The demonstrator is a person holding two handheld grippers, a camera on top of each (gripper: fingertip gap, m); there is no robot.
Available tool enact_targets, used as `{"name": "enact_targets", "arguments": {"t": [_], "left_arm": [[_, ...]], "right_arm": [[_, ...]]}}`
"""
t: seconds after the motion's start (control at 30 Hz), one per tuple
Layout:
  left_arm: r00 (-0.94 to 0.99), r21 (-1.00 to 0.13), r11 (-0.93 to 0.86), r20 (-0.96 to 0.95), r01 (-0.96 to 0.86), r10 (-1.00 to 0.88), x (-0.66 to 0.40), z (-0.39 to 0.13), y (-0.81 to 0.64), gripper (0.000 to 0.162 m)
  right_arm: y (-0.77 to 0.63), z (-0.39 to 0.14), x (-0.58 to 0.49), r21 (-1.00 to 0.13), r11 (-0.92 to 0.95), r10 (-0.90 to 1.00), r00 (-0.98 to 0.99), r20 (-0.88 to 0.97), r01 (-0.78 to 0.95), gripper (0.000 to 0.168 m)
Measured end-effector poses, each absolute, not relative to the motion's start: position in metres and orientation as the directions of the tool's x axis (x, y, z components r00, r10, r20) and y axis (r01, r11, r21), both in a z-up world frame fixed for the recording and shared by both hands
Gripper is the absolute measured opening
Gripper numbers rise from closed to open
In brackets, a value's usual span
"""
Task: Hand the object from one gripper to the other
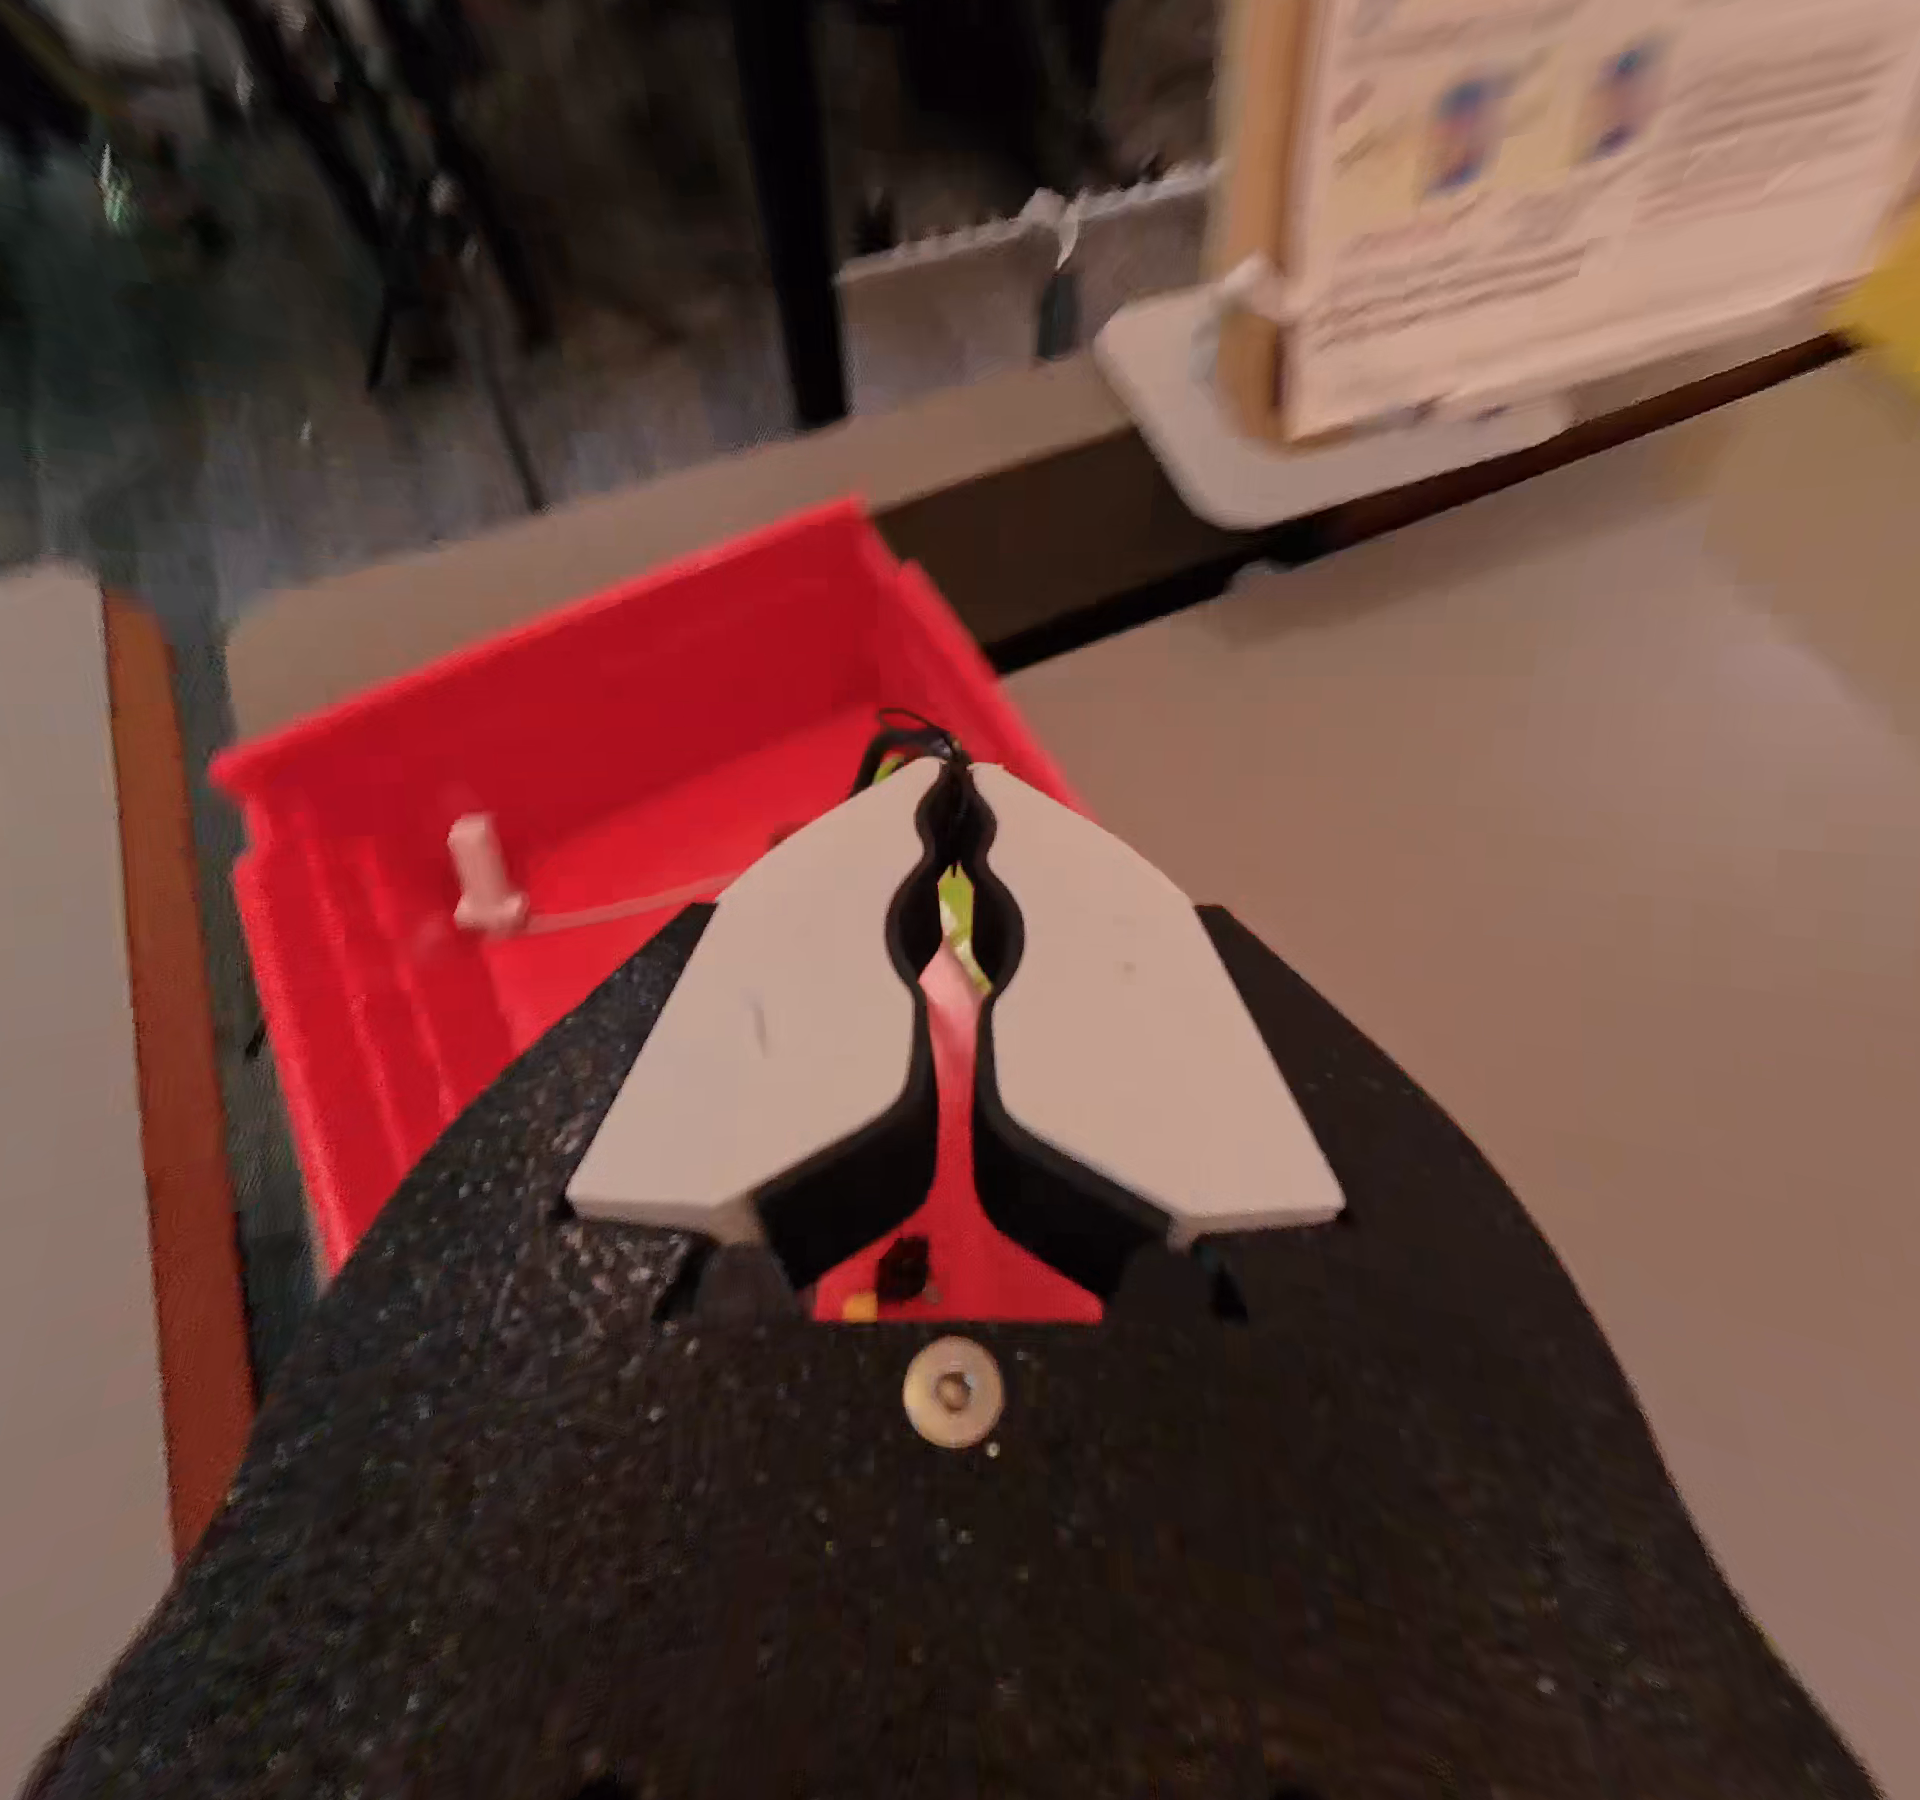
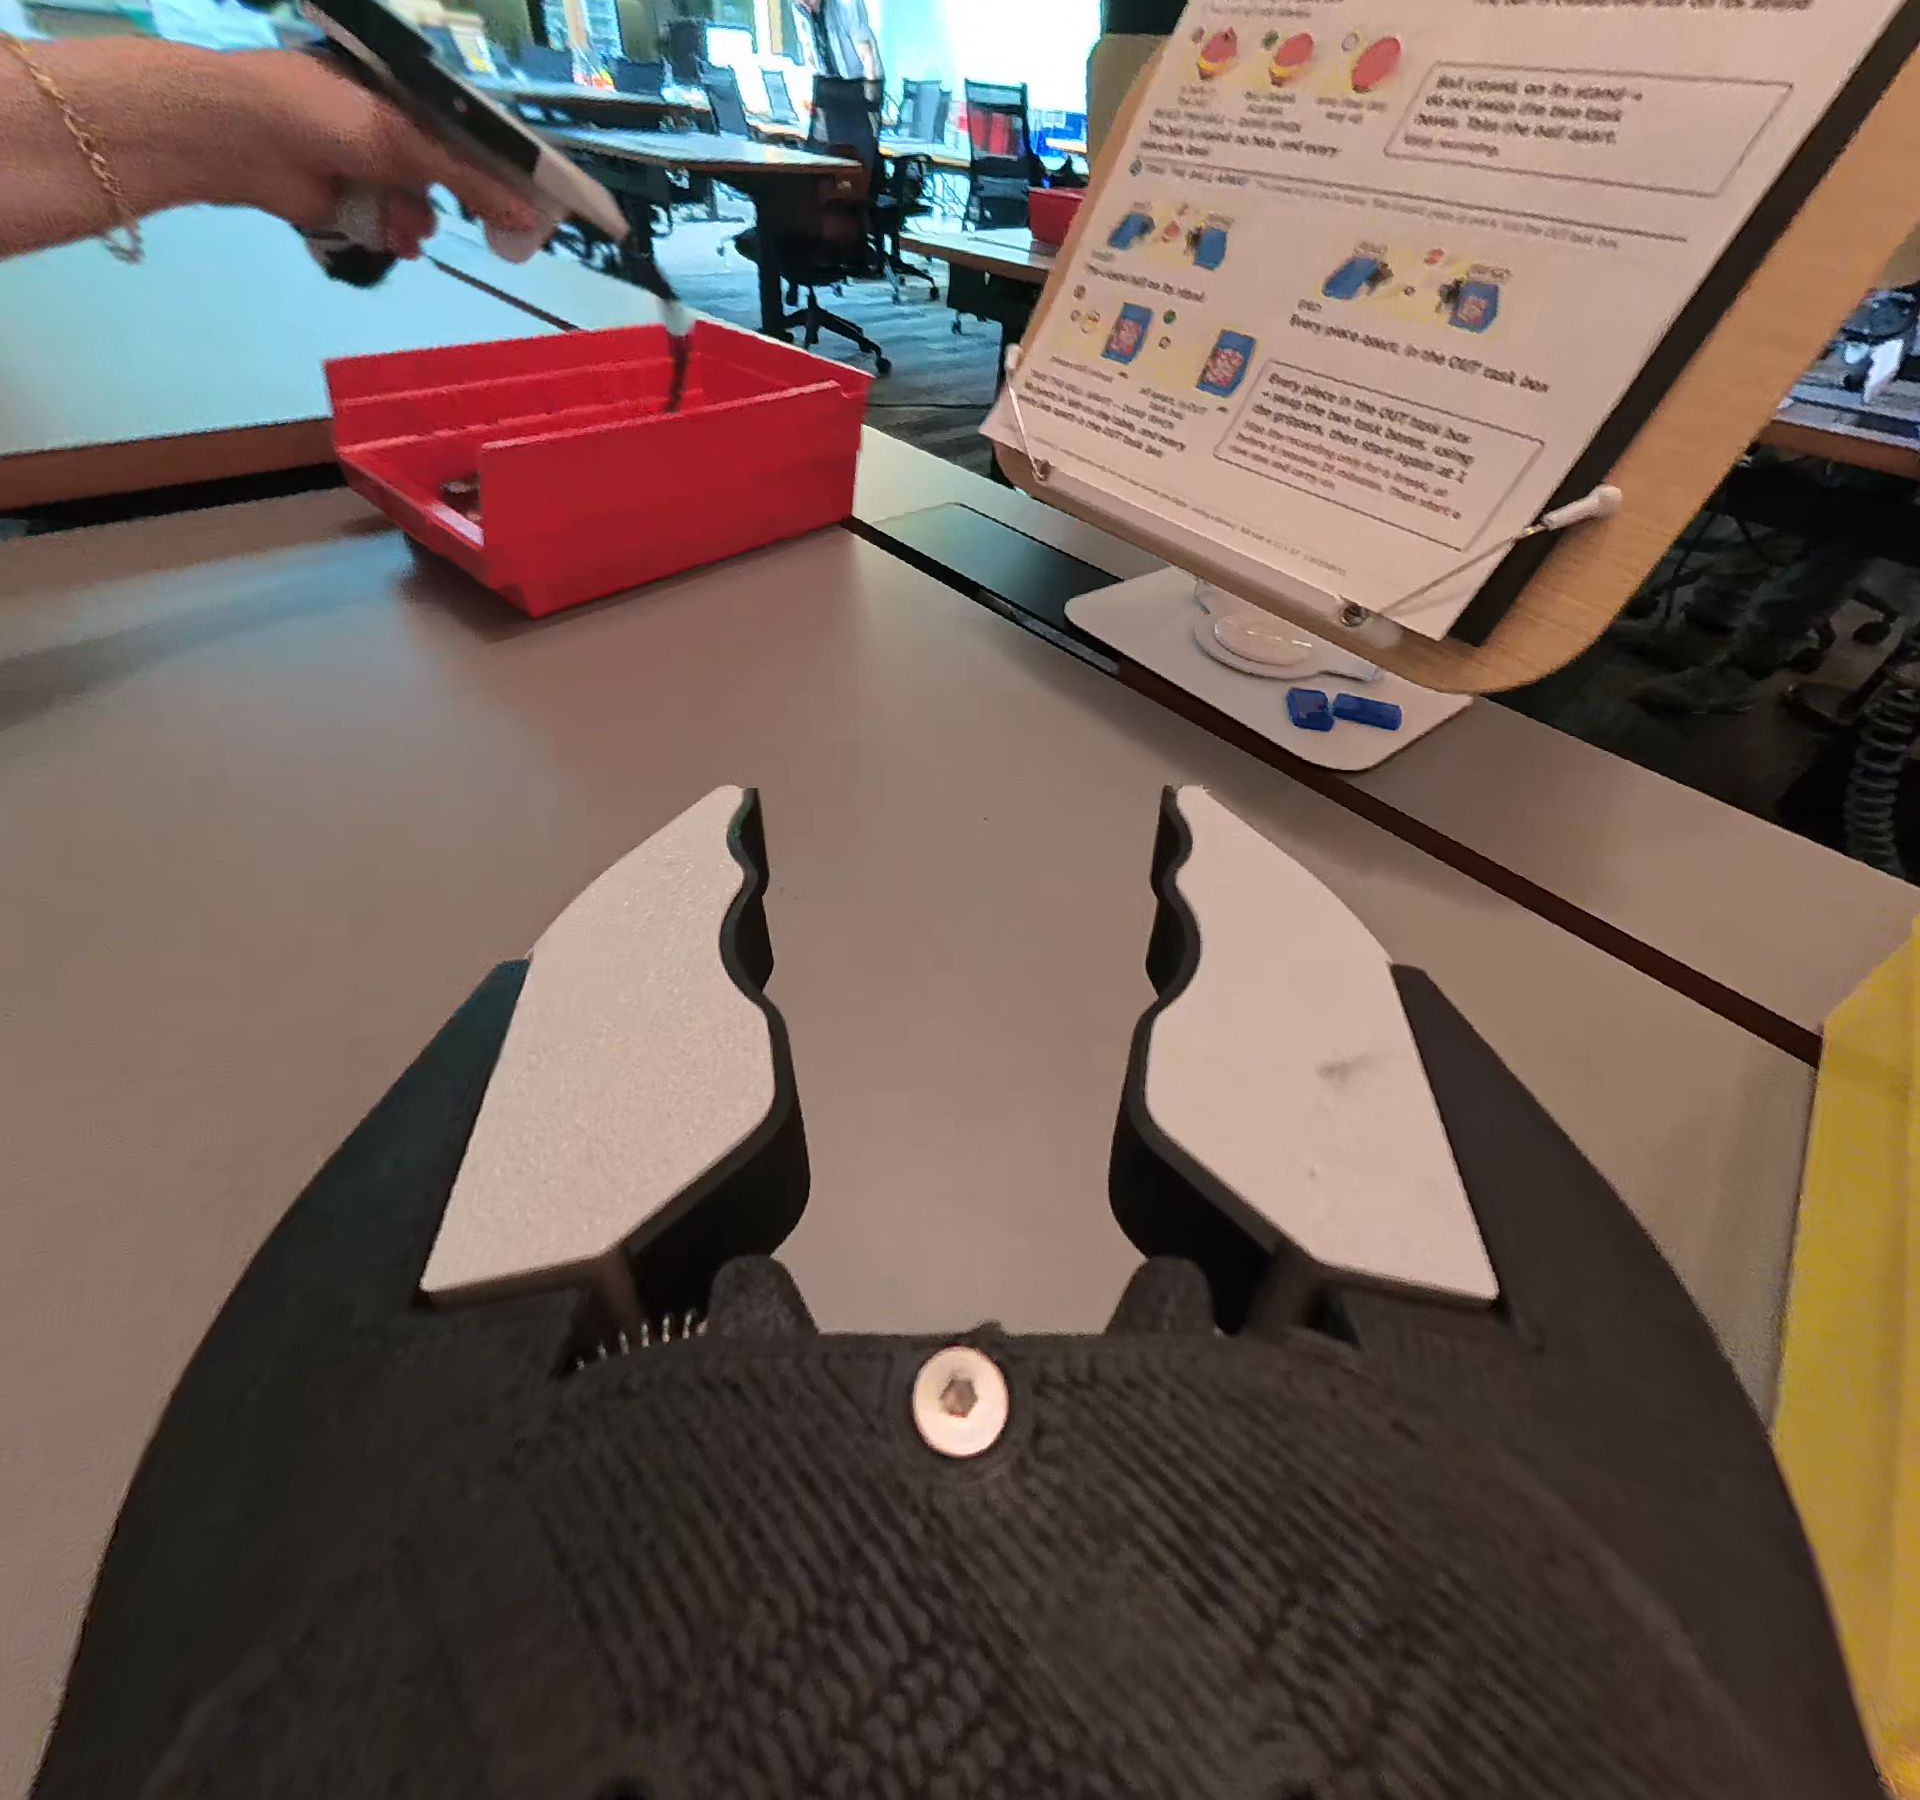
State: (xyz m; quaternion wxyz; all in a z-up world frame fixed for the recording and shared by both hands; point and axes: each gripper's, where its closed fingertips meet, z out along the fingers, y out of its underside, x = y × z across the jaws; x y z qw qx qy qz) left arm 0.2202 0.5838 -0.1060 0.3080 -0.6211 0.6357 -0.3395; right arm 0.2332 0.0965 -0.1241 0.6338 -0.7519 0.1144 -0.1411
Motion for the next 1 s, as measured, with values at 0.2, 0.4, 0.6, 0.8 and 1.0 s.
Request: {"name": "enact_targets", "arguments": {"t": [0.2,0.4,0.6,0.8,1.0], "left_arm": [[-0.277,-0.940,0.072,0.025,-0.333,-0.960,0.212,-0.017,0.489,0.000],[-0.528,-0.970,0.020,0.114,-0.241,-0.842,0.192,0.002,0.368,0.000],[-0.717,-0.976,-0.093,0.206,-0.195,-0.666,0.158,-0.023,0.251,0.000],[-0.797,-0.969,-0.156,0.247,-0.192,-0.551,0.129,-0.051,0.176,0.000],[-0.824,-0.960,-0.173,0.279,-0.221,-0.493,0.109,-0.066,0.146,0.000]], "right_arm": [[0.112,-0.112,0.213,-0.988,-0.138,-0.312,0.944,0.107,0.066,0.072],[0.134,-0.100,0.175,-0.978,-0.099,-0.220,0.954,0.204,0.186,0.073],[0.146,-0.081,0.141,-0.981,0.050,-0.137,0.974,0.181,0.189,0.073],[0.150,-0.074,0.129,-0.969,0.122,-0.100,0.974,0.202,0.214,0.065],[0.150,-0.088,0.113,-0.953,0.084,-0.094,0.954,0.284,0.291,0.046]]}}
